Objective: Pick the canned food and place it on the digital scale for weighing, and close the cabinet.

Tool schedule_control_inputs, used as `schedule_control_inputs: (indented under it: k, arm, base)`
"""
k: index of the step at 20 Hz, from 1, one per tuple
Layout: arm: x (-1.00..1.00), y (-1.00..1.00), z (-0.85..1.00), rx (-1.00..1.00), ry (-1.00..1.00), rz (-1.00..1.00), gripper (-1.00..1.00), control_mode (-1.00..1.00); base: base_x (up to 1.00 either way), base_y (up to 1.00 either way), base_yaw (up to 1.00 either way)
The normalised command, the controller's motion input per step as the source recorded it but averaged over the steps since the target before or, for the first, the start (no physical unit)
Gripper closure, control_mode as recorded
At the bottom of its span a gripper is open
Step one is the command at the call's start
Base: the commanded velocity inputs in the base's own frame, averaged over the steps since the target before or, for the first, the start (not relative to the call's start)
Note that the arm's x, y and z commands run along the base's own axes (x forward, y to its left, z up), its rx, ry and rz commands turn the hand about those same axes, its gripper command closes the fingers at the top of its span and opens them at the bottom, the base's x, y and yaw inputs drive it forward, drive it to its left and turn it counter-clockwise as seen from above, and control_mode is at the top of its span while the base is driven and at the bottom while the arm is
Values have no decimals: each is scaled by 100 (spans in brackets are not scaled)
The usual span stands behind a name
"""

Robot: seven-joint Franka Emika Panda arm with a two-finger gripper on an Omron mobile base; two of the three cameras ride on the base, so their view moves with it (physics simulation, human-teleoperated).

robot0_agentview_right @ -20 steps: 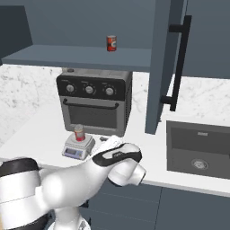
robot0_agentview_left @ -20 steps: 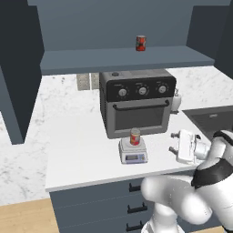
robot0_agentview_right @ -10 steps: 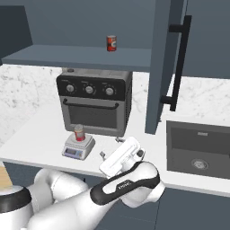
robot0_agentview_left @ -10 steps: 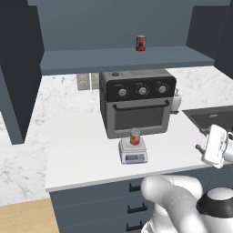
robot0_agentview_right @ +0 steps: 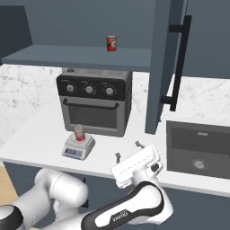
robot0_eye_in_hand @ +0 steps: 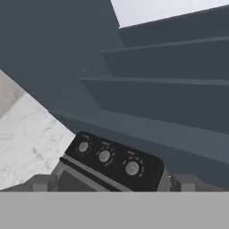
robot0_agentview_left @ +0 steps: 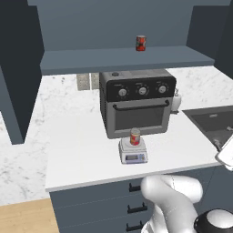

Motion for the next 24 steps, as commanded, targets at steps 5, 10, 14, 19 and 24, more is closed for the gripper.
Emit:
schedule_control_inputs:
  k: [5, 10, 14, 19, 24]
  arm:
    - [6, -41, 0, -3, -4, -42, -100, -100]
    - [0, -52, 13, 0, 0, -37, -100, -100]
    - [-16, -51, 29, -1, -9, -22, -100, -100]
    - [-14, -27, 16, -15, -29, -9, -100, -100]
    - [0, 0, 1, -39, -51, -6, -100, -100]
  base:
    - [0, 0, 0]
    - [0, 0, 0]
    - [0, 0, 0]
    - [0, 0, 0]
    - [0, 0, 0]
